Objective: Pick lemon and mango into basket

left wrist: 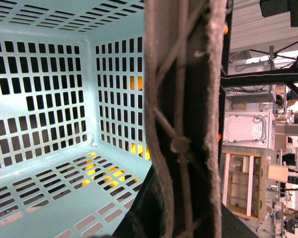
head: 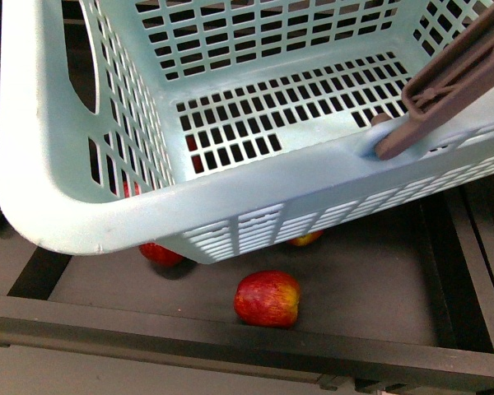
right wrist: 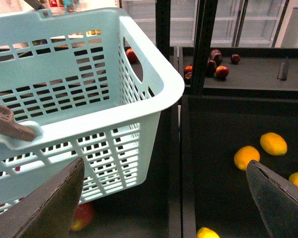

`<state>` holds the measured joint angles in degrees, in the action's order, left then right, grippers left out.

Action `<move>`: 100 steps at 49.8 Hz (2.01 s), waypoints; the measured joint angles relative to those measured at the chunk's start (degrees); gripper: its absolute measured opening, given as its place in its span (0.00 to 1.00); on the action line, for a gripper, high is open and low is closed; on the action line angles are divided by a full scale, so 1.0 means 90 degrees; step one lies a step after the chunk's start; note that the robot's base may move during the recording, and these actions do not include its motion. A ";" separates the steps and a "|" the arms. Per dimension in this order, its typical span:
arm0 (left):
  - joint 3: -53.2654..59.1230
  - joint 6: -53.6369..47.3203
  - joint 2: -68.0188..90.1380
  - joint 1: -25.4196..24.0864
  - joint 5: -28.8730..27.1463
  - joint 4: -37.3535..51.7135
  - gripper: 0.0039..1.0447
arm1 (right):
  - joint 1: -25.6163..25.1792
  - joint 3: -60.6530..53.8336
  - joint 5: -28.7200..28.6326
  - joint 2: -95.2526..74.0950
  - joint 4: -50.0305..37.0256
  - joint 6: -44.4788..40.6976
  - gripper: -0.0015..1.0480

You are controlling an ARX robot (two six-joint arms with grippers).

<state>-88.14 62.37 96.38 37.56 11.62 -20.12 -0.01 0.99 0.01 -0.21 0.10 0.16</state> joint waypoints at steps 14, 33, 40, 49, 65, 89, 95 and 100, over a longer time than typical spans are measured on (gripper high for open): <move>0.0000 -0.0002 0.0000 -0.0032 -0.0080 0.0002 0.05 | -0.0192 0.0612 0.0192 -0.0857 0.1508 0.0799 0.92; 0.0000 0.0010 0.0000 -0.0032 -0.0024 0.0005 0.05 | -0.4337 0.2115 -0.1219 -0.6625 -0.1520 0.1314 0.92; 0.0000 0.0000 0.0000 -0.0032 -0.0097 0.0005 0.05 | -0.4605 0.3024 -0.0789 -0.8820 -0.2057 0.1324 0.92; 0.0000 -0.0002 0.0000 -0.0032 -0.0053 0.0005 0.05 | -0.4612 0.4486 -0.0381 -1.1696 -0.2239 0.1921 0.92; 0.0000 0.0000 0.0000 -0.0032 -0.0066 0.0005 0.05 | -0.4580 0.6006 0.0056 -1.4141 -0.2013 0.2657 0.92; 0.0000 0.0002 0.0000 -0.0032 -0.0051 0.0005 0.05 | -0.4252 0.6970 0.0284 -1.5191 -0.1753 0.3189 0.92; 0.0000 0.0000 0.0000 -0.0032 -0.0070 0.0005 0.05 | -0.4167 0.7339 0.0345 -1.5419 -0.1608 0.3254 0.92; 0.0000 0.0002 0.0000 -0.0032 -0.0058 0.0005 0.05 | -0.4121 0.7565 0.0362 -1.5557 -0.1525 0.3317 0.92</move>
<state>-88.14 62.39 96.38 37.28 11.09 -20.08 -37.10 69.08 3.27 -140.22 -13.63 30.02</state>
